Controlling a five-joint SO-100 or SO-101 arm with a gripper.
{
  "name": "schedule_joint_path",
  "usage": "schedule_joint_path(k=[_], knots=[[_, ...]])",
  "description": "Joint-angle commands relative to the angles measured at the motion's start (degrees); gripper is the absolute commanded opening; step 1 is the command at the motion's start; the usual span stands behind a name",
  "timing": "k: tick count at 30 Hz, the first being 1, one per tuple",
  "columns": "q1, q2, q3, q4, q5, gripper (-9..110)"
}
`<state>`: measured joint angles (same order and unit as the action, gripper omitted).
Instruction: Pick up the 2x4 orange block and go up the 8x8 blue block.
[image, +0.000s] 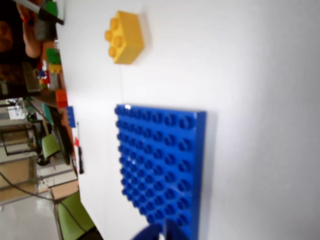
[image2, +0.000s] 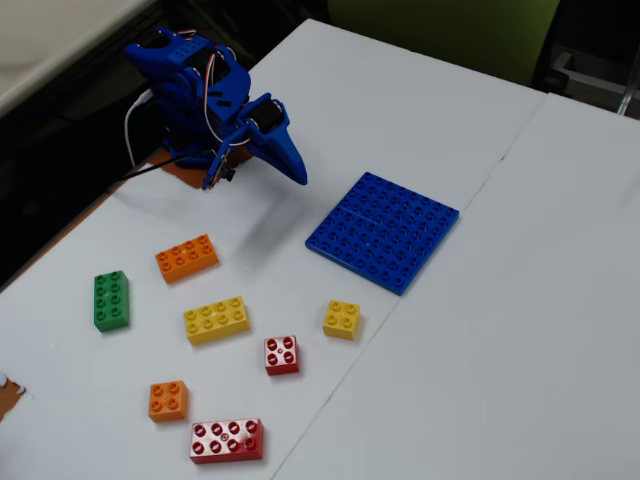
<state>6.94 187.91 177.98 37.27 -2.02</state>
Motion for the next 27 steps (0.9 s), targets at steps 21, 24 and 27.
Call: schedule_joint_path(k=[21, 24, 27], knots=[[-0.26, 2.29, 2.37, 0.79, 0.09, 0], [1.14, 1.14, 0.62, 2.20, -1.14, 0], [1.85, -1.32, -2.64, 2.20, -5.45, 0]])
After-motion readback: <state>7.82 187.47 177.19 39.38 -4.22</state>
